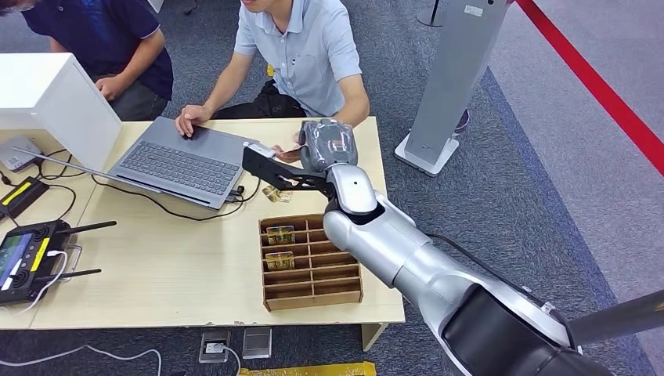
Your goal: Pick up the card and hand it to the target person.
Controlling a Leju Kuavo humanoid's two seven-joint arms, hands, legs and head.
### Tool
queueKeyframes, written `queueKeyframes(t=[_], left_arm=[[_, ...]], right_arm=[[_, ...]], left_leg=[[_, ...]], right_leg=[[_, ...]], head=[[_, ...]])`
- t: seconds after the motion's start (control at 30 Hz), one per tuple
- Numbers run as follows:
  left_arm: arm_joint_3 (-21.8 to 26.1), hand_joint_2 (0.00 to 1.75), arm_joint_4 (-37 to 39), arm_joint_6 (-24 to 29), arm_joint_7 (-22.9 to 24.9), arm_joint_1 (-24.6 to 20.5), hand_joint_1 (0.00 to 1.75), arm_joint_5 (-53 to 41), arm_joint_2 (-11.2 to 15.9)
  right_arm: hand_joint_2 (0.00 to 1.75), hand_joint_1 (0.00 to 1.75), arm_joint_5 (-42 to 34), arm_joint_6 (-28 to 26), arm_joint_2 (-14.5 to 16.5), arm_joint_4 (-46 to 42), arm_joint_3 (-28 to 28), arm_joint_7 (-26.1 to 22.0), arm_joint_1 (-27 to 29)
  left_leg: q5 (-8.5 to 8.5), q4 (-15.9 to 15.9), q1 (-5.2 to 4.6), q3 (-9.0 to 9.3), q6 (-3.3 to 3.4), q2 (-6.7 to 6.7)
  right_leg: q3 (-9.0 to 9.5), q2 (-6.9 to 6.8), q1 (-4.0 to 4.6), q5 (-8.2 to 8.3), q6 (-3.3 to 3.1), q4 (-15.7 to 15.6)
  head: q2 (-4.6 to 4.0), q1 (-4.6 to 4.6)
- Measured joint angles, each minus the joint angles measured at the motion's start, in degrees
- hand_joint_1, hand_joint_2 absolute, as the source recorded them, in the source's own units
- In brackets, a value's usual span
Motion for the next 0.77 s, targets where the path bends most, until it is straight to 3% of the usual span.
queueKeyframes(t=[0.03,0.33,0.6,0.77], left_arm=[[-0.01,0.0,0.0,-0.02,0.02,0.0,0.0,-0.08,0.01],[-0.39,0.0,0.0,0.07,-0.74,0.04,0.0,0.63,0.23],[-0.39,0.0,0.0,0.89,-0.06,0.11,0.0,2.43,0.29],[-0.39,0.0,0.0,1.33,0.7,0.26,0.0,3.34,0.3]], right_arm=[[1.75,0.0,-0.03,0.12,0.26,0.86,0.1,0.07,-0.18],[1.75,0.0,-3.78,-0.34,1.28,5.91,0.9,-2.39,-1.39],[1.75,0.0,-17.74,-0.55,0.79,5.15,-0.34,-9.31,-1.13],[1.75,0.0,-31.51,-0.25,-2.01,-0.97,-2.11,-11.05,2.62]], left_leg=[[0.0,0.0,0.0,0.0,0.0,0.0],[0.0,0.01,0.0,0.01,0.0,0.0],[0.0,0.01,0.0,0.03,0.0,0.02],[0.0,0.03,-0.01,0.05,0.0,0.02]], right_leg=[[0.0,0.0,0.0,0.0,0.0,0.0],[-0.01,0.02,0.0,0.0,0.0,0.0],[-0.02,0.02,0.0,0.0,0.0,-0.01],[-0.01,0.02,0.0,0.0,0.0,-0.03]], head=[[0.0,0.01],[0.0,0.03],[0.0,0.01],[0.0,0.04]])
